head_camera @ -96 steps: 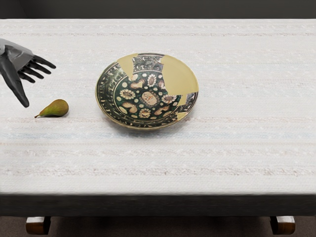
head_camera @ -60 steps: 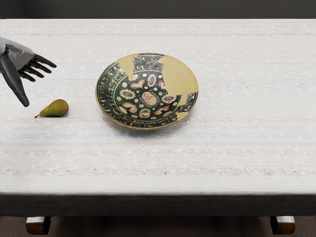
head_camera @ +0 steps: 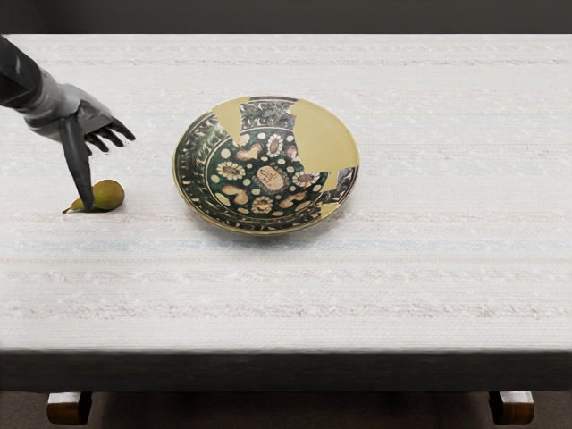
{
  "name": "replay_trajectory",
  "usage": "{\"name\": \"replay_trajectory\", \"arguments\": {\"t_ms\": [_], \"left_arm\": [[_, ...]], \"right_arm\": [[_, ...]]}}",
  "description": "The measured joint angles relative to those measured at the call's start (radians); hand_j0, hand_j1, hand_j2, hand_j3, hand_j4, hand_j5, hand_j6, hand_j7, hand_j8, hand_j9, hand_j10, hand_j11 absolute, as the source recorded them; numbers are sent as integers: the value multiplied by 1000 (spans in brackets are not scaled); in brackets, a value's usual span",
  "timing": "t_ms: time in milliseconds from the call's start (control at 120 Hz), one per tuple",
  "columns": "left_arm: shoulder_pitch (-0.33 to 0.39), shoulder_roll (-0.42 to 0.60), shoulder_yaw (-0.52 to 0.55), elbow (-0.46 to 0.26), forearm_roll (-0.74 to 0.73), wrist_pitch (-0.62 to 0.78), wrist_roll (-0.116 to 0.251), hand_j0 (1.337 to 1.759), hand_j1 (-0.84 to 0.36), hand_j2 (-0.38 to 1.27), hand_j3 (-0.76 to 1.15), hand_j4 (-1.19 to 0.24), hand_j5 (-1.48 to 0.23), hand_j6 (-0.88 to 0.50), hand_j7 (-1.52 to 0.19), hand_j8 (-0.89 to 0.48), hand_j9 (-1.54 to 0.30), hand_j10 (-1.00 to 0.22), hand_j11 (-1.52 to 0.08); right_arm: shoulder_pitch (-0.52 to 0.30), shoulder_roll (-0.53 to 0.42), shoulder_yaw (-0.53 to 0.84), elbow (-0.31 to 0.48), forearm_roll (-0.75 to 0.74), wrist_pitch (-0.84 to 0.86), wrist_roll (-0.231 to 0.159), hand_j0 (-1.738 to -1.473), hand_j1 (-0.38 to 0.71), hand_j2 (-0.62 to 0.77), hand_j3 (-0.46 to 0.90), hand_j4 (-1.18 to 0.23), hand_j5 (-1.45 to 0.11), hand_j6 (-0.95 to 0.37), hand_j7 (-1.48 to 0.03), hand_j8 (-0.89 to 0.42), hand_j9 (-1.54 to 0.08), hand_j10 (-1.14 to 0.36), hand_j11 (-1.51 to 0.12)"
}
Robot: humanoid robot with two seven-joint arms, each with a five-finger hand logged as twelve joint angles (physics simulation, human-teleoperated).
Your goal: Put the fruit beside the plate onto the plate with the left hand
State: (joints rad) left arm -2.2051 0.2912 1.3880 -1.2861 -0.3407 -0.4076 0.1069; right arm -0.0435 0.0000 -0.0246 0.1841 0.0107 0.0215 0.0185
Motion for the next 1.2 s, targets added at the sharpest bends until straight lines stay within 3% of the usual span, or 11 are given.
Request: {"name": "replay_trajectory", "arguments": {"t_ms": [142,308,433,550,758,892,1200], "left_arm": [[10,-23,4,-115,-53,339,1,1658,336,2,0,-11,-14,-11,-14,-11,-14,-11,-14],[85,-64,-16,-125,-67,540,1,1658,337,2,0,-10,-13,-10,-13,-10,-13,-10,-13],[172,-71,-21,-97,-57,577,-3,1658,338,2,0,-10,-12,-10,-12,-10,-12,-10,-12],[304,-112,-34,12,-54,589,-5,1658,338,2,0,-10,-13,-10,-13,-10,-13,-10,-13],[354,-113,-53,126,-53,594,-6,1658,325,4,0,-21,-27,-21,-27,-21,-27,-21,-27],[430,-128,-57,190,-55,596,-6,1658,310,7,0,-33,-42,-33,-42,-33,-42,-33,-42],[467,-129,-95,223,-66,590,-7,1658,270,13,0,-66,-85,-67,-85,-66,-85,-66,-85]], "right_arm": [[0,0,0,0,0,0,0,-1658,-335,-2,0,-12,-15,-12,-15,-12,-15,-12,-15],[0,0,0,0,0,0,0,-1658,-335,-2,0,-12,-15,-12,-15,-12,-15,-12,-15],[0,0,0,0,0,0,0,-1658,-335,-2,0,-12,-15,-12,-15,-12,-15,-12,-15],[0,0,0,0,0,0,0,-1658,-335,-2,0,-12,-15,-12,-15,-12,-15,-12,-15],[0,0,0,0,0,0,0,-1658,-335,-2,0,-12,-15,-12,-15,-12,-15,-12,-15],[0,0,0,0,0,0,0,-1658,-335,-2,0,-12,-15,-12,-15,-12,-15,-12,-15],[0,0,0,0,0,0,0,-1658,-335,-2,0,-12,-15,-12,-15,-12,-15,-12,-15]]}}
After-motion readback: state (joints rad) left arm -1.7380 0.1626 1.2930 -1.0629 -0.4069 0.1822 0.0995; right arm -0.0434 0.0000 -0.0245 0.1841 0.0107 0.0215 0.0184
